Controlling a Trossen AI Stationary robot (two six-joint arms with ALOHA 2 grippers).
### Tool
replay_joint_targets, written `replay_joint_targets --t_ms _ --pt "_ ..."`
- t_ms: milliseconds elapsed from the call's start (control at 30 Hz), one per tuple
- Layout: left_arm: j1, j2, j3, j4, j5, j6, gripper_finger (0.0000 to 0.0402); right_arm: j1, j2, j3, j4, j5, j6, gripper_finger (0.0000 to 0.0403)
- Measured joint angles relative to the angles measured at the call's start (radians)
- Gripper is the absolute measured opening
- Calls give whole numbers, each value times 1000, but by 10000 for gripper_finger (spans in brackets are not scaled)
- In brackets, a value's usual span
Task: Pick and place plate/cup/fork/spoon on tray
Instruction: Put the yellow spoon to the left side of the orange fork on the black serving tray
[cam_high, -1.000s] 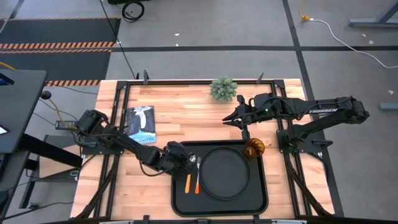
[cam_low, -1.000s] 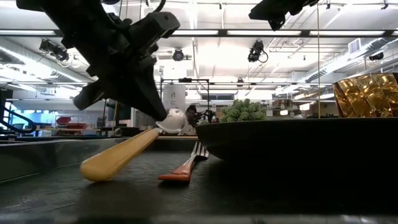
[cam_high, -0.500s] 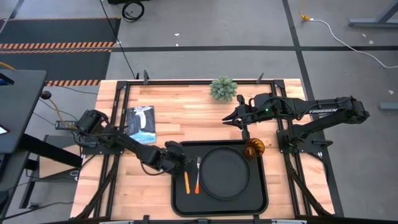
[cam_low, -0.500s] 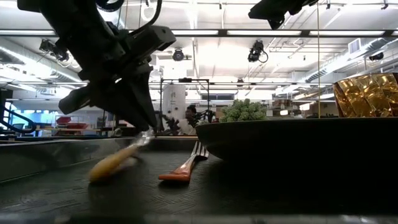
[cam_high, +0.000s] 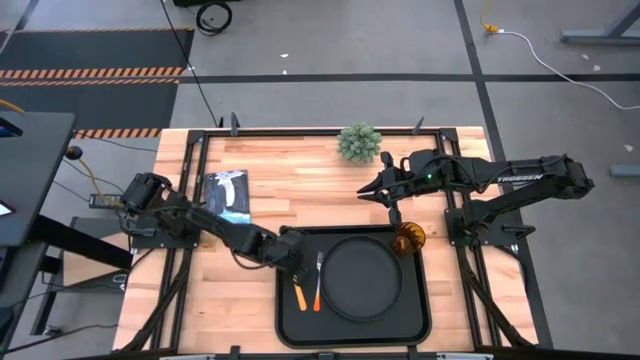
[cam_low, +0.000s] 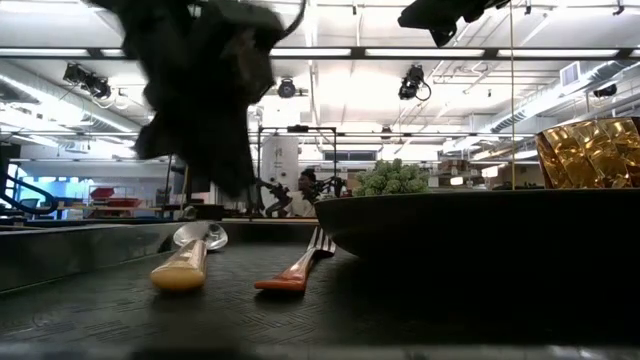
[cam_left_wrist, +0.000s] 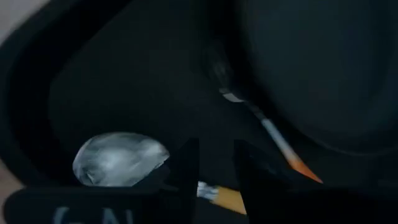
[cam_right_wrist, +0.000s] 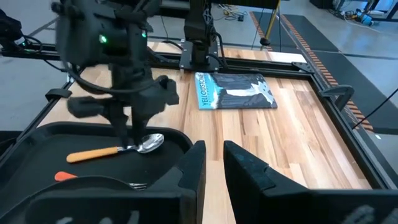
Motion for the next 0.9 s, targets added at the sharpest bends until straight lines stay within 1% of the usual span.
replay_joint_targets --t_ms 67,133,200,233,333,467,533,600,767,833,900 --pt "2 2 64 -76 10 77 100 0 0 0 0 0 1 64" --pt "2 1 122 -197 10 154 94 0 0 0 0 0 10 64" --pt "-1 1 161 -301 10 226 89 0 0 0 0 0 14 64" --pt "-6 1 171 -325 8 253 87 0 0 0 0 0 15 64" --pt "-16 3 173 -341 5 296 85 0 0 0 5 0 15 64" --pt "-21 37 172 -347 41 318 85 0 0 0 5 0 26 64" --pt "-26 52 196 -358 49 343 84 0 0 0 7 0 26 64" --pt "-32 66 233 -412 45 372 84 0 0 0 16 0 26 64" --pt "-54 113 312 -475 43 459 84 0 0 1 20 0 27 64" --pt "-70 126 312 -476 67 505 84 0 0 1 22 0 27 64" --pt "-80 137 311 -484 106 512 84 0 0 1 18 0 31 64"
